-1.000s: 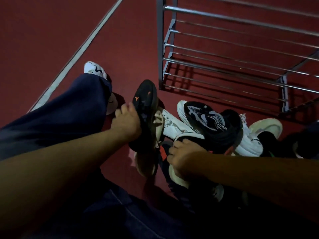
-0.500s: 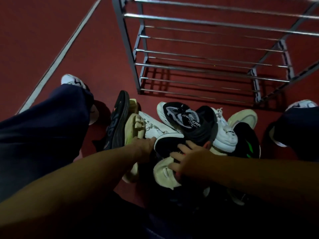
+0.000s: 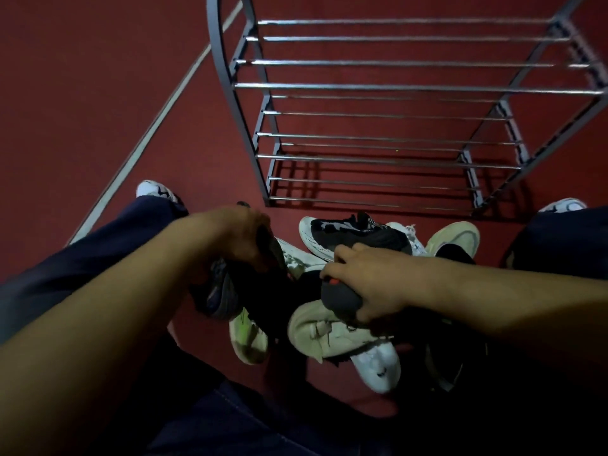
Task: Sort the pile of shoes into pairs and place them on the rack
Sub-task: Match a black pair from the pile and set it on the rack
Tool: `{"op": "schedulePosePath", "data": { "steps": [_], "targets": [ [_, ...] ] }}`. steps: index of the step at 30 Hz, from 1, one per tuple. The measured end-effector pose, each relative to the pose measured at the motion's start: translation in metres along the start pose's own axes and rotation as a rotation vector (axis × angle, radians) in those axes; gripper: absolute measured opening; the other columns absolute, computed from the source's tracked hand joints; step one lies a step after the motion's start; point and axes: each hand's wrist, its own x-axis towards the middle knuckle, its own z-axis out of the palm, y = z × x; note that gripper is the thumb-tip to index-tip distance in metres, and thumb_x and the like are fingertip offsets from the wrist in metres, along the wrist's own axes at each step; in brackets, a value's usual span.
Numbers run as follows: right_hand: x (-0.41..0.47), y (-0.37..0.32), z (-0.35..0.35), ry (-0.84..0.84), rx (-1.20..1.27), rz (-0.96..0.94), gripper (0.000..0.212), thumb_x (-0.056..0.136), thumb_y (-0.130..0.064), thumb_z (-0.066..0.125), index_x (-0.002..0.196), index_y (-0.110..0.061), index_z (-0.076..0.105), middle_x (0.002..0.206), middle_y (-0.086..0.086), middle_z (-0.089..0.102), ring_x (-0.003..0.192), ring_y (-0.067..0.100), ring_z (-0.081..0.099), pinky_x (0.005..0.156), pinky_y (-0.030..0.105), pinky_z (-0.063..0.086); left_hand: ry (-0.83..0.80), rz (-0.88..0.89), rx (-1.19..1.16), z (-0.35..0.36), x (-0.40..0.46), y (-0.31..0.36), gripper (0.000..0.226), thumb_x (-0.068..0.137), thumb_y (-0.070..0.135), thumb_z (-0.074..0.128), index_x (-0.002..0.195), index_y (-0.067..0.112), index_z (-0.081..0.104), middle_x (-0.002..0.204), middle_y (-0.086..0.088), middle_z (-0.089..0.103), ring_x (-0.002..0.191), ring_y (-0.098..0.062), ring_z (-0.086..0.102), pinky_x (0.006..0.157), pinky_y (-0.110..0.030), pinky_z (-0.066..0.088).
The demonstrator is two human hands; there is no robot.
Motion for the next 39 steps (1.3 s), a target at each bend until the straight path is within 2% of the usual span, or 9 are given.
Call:
{"op": "schedulePosePath", "data": {
  "steps": [9,14,18,24,27,30,32,35,39],
  "targets": [
    [-0.056,0.008,-0.122,0.623,0.341,0.291,0.054,0.065,-0.042,0.072,0.108,-0.019,0.051,0.090,0.000,0.062,0.078,0.022,0.061,0.064,0.033,0.053,0.206,-0.198,-0.501,-0.051,-0.081,-0.071,0.050,0.076,0.060,0.070,0.074,0.010,0.069,0.066,-0.006,0.069,0.058,-0.022,0.061,0.056,-0.027,0.046],
    [-0.096,-0.006,-0.125,0.880,0.218,0.350,0.056,0.062,-0.045,0.069,0.108,-0.021,0.048,0.091,-0.002,0.055,0.078,0.022,0.054,0.066,0.033,0.048,0.218,-0.282,-1.161,-0.013,-0.042,-0.102,0.089,0.044,0.069,0.083,0.104,0.005,0.071,0.111,-0.027,0.070,0.097,-0.040,0.069,0.093,-0.060,0.049],
    [-0.055,-0.036,-0.045,0.600,-0.033,0.214,0.059,0.068,-0.042,0.072,0.118,-0.021,0.048,0.109,-0.002,0.049,0.098,0.020,0.050,0.071,0.032,0.042,0.184,-0.362,-1.429,0.014,-0.042,-0.047,0.032,0.092,0.042,0.060,0.089,0.010,0.057,0.077,-0.020,0.068,0.077,-0.031,0.063,0.068,-0.034,0.051],
    [0.001,-0.025,0.090,-0.118,-0.064,0.137,0.073,0.069,-0.044,0.072,0.129,-0.015,0.044,0.129,0.013,0.046,0.118,0.036,0.045,0.092,0.057,0.040,-0.086,-0.492,-1.580,0.083,0.007,0.000,0.037,0.099,0.044,0.043,0.106,0.011,0.060,0.081,-0.011,0.065,0.063,-0.020,0.056,0.040,-0.021,0.045],
    [0.004,-0.032,0.090,-0.017,0.261,0.279,0.056,0.083,-0.050,0.050,0.128,-0.017,0.044,0.135,0.010,0.033,0.130,0.033,0.028,0.102,0.049,0.035,-0.212,-0.517,-1.565,0.115,0.005,0.021,0.039,0.099,0.043,0.042,0.110,0.011,0.063,0.089,-0.011,0.071,0.078,-0.021,0.063,0.053,-0.026,0.049],
    [0.019,-0.046,0.075,0.482,0.719,0.870,0.039,0.083,-0.032,0.050,0.119,-0.018,0.050,0.126,0.008,0.043,0.122,0.032,0.040,0.101,0.043,0.039,-0.202,-0.504,-1.618,0.115,0.003,0.025,0.043,0.095,0.045,0.052,0.117,0.011,0.065,0.100,-0.012,0.070,0.083,-0.023,0.064,0.058,-0.029,0.050],
    [0.034,-0.046,0.083,0.495,1.301,1.244,0.059,0.076,-0.040,0.052,0.128,-0.012,0.046,0.130,0.013,0.048,0.118,0.037,0.048,0.100,0.044,0.042,-0.163,-0.504,-1.655,0.112,0.001,0.026,0.042,0.089,0.043,0.061,0.108,0.006,0.067,0.091,-0.014,0.068,0.071,-0.022,0.061,0.053,-0.027,0.047],
    [0.051,-0.035,0.128,0.395,1.768,1.174,0.084,0.058,-0.061,0.052,0.127,-0.013,0.048,0.121,0.015,0.058,0.102,0.040,0.060,0.086,0.053,0.054,-0.211,-0.502,-1.670,0.117,-0.001,0.033,0.034,0.088,0.038,0.063,0.100,0.006,0.066,0.077,-0.010,0.063,0.059,-0.018,0.054,0.047,-0.023,0.041],
    [0.034,-0.049,0.093,0.344,1.904,1.138,0.049,0.095,-0.048,0.046,0.131,-0.014,0.047,0.117,0.014,0.056,0.100,0.035,0.059,0.066,0.037,0.056,-0.070,-0.513,-1.698,0.116,-0.010,0.032,0.026,0.088,0.026,0.063,0.098,0.004,0.069,0.083,-0.012,0.068,0.072,-0.021,0.059,0.054,-0.027,0.044]
  ]
}}
